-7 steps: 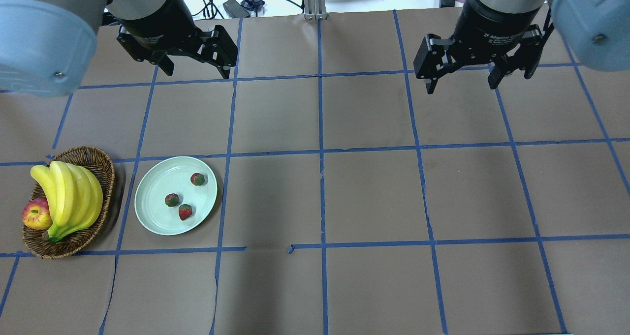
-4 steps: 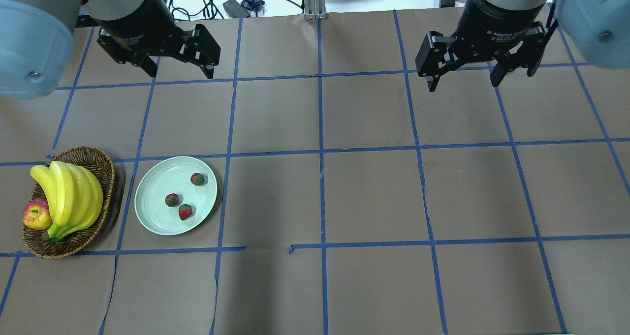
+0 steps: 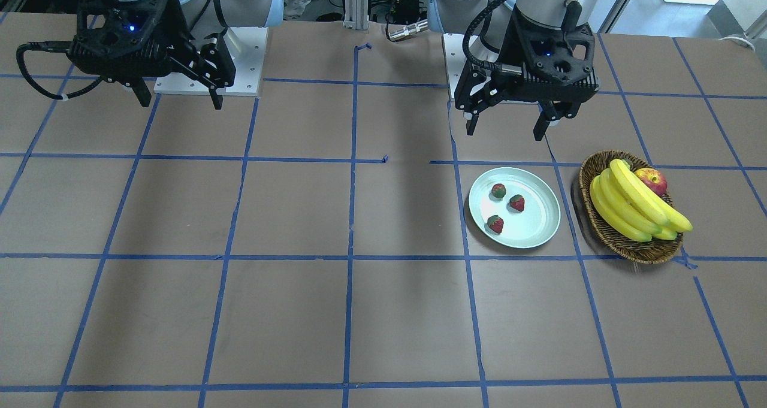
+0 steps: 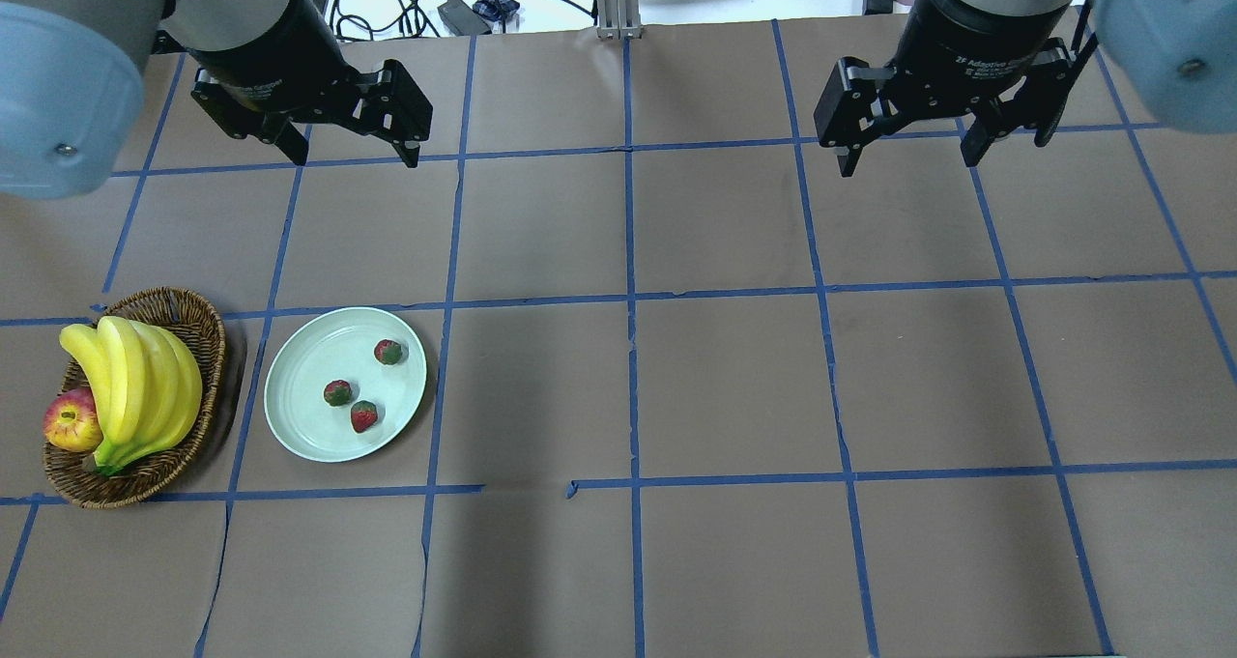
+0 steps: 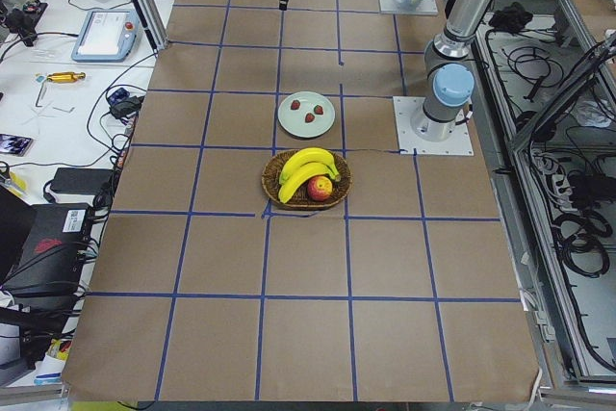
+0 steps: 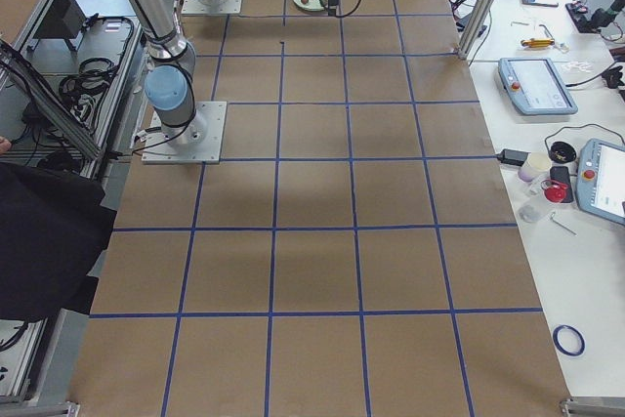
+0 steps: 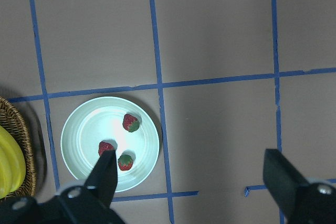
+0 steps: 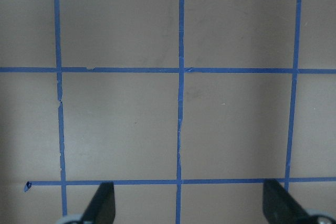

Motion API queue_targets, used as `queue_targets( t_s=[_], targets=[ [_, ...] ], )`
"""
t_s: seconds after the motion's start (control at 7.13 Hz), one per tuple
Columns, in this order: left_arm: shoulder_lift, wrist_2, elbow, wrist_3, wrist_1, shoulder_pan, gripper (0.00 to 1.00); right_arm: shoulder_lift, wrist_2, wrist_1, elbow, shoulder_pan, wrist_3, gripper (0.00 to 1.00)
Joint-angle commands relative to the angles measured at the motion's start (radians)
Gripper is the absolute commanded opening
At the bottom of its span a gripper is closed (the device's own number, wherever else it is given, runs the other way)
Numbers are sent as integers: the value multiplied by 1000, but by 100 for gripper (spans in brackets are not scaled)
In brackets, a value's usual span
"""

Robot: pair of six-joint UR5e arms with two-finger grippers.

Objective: Collect all strawberries into plate

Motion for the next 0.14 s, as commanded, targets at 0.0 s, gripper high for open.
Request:
queue_targets(
  t_s=[0.0],
  targets=[
    [0,0,0,1,-5,-1,100,0,0,0,0,0,0,100]
  ],
)
